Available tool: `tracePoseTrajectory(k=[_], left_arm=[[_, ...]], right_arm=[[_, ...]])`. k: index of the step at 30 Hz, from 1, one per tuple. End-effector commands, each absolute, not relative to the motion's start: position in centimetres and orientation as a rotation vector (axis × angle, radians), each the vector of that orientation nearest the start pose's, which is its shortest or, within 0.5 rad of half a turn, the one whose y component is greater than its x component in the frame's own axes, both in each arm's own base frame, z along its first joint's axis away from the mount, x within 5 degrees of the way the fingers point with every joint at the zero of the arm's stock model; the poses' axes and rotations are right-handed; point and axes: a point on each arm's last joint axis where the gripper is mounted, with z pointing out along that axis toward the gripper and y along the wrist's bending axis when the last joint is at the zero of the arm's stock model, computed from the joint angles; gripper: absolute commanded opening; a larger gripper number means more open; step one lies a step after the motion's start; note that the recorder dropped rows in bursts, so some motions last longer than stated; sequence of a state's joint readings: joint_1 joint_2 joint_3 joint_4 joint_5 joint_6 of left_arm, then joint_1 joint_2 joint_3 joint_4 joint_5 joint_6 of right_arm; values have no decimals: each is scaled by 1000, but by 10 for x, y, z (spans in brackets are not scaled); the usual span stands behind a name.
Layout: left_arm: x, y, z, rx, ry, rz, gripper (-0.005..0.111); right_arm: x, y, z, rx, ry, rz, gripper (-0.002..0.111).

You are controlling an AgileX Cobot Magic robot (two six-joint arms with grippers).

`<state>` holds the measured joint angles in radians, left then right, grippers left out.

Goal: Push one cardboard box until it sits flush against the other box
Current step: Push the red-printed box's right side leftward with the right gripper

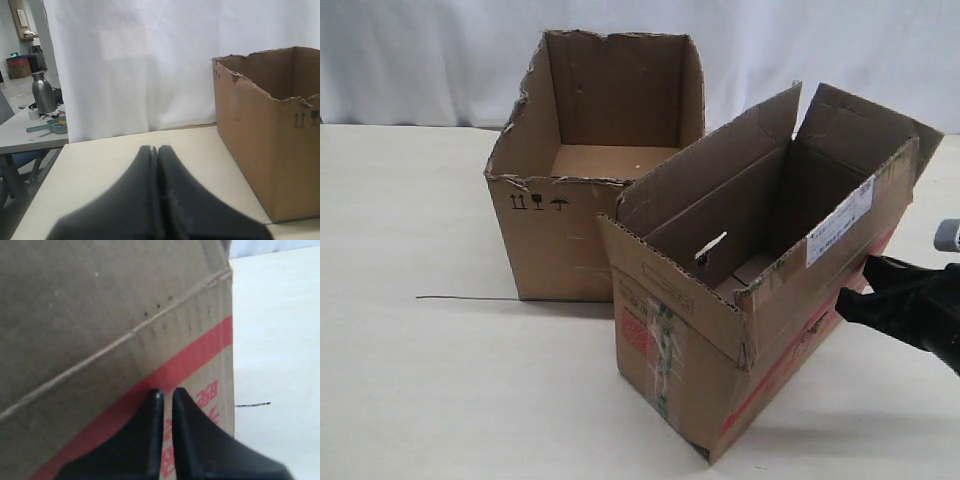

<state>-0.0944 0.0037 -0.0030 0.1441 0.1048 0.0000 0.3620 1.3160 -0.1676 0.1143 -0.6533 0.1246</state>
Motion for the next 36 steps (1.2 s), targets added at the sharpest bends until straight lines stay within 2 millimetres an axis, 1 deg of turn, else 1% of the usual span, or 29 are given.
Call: tracePoseTrajectory(k=[1,4,7,11,13,17,20,24,27,32,36], left_arm=[[56,-4,204,177,1570,51,0],[56,-4,204,177,1570,51,0],[56,-4,204,177,1570,51,0],[56,-4,204,177,1570,51,0],[56,-4,204,177,1570,51,0],[56,-4,204,177,1570,51,0],[56,-4,204,177,1570,51,0],[56,-4,205,177,1566,51,0],[56,-4,205,177,1566,51,0],[56,-4,205,177,1566,51,0],[56,-4,205,177,1566,51,0]], right_arm=[[179,61,159,-112,2042,292,5],[171,60,157,-139,2086,292,5],[158,56,155,-142,2087,296,5],[140,50,148,-165,2109,293,5],[139,49,146,-160,2119,297,5],[140,52,145,-164,2120,316,5],[145,53,145,-166,2116,316,5],[153,59,144,-202,2124,338,5],[160,66,145,-246,2098,367,5],[171,70,143,-228,2084,389,5],[169,76,135,-274,2130,443,5]])
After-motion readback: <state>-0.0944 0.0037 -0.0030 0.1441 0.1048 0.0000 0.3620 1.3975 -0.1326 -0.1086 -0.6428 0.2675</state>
